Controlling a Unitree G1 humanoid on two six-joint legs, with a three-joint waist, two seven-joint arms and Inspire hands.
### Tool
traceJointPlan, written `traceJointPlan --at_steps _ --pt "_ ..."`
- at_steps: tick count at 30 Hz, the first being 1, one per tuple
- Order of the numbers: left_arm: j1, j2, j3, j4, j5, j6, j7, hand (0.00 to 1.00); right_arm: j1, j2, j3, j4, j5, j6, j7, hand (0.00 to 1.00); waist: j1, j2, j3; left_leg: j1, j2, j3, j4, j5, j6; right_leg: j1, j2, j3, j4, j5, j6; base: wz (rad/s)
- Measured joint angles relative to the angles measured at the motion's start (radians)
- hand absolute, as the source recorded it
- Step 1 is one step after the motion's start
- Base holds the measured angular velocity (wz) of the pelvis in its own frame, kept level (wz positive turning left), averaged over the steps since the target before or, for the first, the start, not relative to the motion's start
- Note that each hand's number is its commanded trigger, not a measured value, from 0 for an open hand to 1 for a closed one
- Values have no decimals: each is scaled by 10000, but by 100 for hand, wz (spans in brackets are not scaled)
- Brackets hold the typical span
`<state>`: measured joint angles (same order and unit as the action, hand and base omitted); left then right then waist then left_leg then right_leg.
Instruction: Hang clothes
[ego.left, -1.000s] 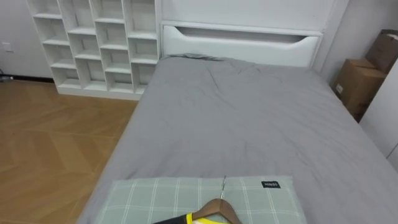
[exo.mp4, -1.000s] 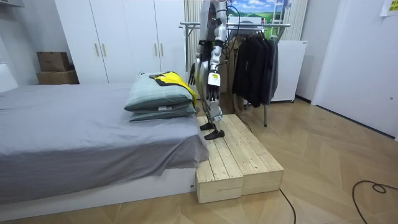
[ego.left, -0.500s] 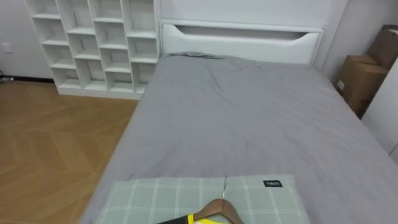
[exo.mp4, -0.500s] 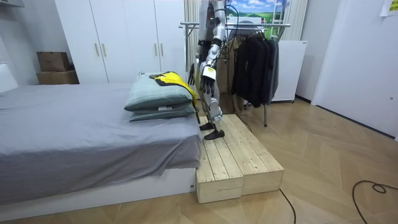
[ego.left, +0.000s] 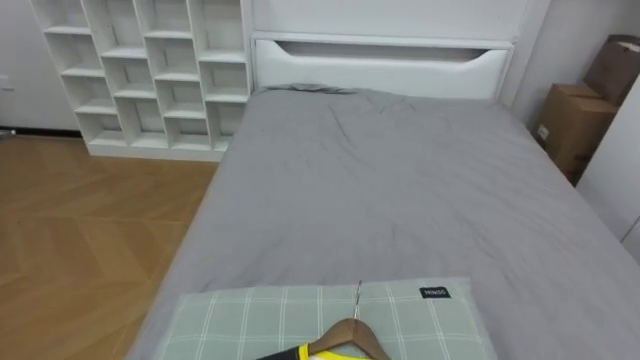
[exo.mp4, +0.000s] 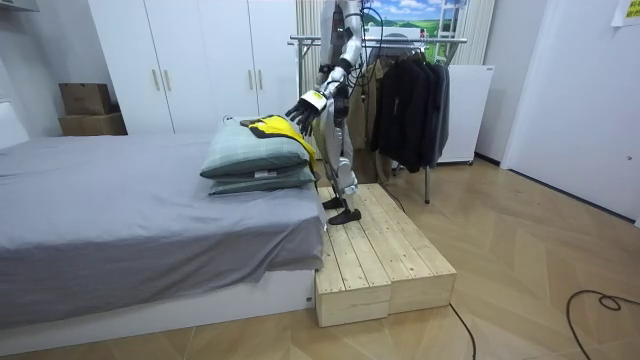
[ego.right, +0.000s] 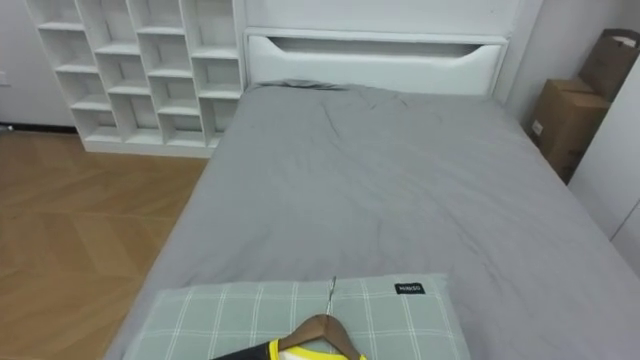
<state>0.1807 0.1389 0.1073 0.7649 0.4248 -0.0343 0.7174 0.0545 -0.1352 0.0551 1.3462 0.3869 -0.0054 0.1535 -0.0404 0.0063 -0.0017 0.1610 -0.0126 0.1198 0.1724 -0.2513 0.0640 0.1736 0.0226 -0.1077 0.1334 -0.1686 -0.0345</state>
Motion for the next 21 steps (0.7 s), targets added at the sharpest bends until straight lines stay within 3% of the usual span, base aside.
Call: traceJointPlan --at_steps 5,11,21 --pt "-138 61 -580 -1031 1061 -192 178 0 -2 -5 -111 -287 -604 -35 23 0 -277 27 -12 21 -10 -85 42 0 3 -12 -2 -2 -1 0 0 3" --pt "-178 111 -900 -1275 2863 -211 205 0 -3 -144 -85 -281 -658 -167 122 0 -381 140 -31 54 -4 14 -10 1 2 -48 82 197 -6 0 0 -4" --pt "-419 185 -1875 -2084 4039 -275 83 0 -97 -243 26 -270 -771 -211 169 0 -448 209 -16 -23 17 124 -32 0 1 -185 106 300 -5 1 0 -5"
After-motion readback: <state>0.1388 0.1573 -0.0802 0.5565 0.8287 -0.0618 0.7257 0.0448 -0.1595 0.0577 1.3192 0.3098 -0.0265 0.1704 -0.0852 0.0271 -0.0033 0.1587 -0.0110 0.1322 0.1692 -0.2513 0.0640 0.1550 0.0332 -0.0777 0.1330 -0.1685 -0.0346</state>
